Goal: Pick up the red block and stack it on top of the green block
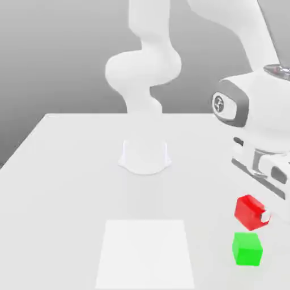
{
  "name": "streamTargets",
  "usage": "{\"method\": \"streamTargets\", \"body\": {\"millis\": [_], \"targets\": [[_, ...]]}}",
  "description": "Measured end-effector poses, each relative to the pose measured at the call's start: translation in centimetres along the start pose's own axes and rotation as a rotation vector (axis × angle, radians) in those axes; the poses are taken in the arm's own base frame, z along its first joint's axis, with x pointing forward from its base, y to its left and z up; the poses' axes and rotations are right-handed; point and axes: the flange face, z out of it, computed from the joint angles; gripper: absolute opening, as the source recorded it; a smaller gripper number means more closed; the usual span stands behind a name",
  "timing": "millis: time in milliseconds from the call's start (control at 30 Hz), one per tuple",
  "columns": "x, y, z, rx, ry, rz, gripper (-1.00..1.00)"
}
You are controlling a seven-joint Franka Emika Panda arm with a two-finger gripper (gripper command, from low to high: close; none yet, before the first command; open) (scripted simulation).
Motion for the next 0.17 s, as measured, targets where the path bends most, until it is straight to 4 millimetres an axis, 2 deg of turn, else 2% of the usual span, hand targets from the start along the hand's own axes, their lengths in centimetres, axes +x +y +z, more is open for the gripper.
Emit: {"method": "streamTargets", "body": {"millis": [33,67,167], "targets": [[-0.04,-0.01,1.27,0.0,0.0,0.0,-1.0],[-0.09,-0.04,2.15,0.0,-0.001,0.0,1.0],[-0.09,-0.04,2.15,0.0,-0.001,0.0,1.0]]}}
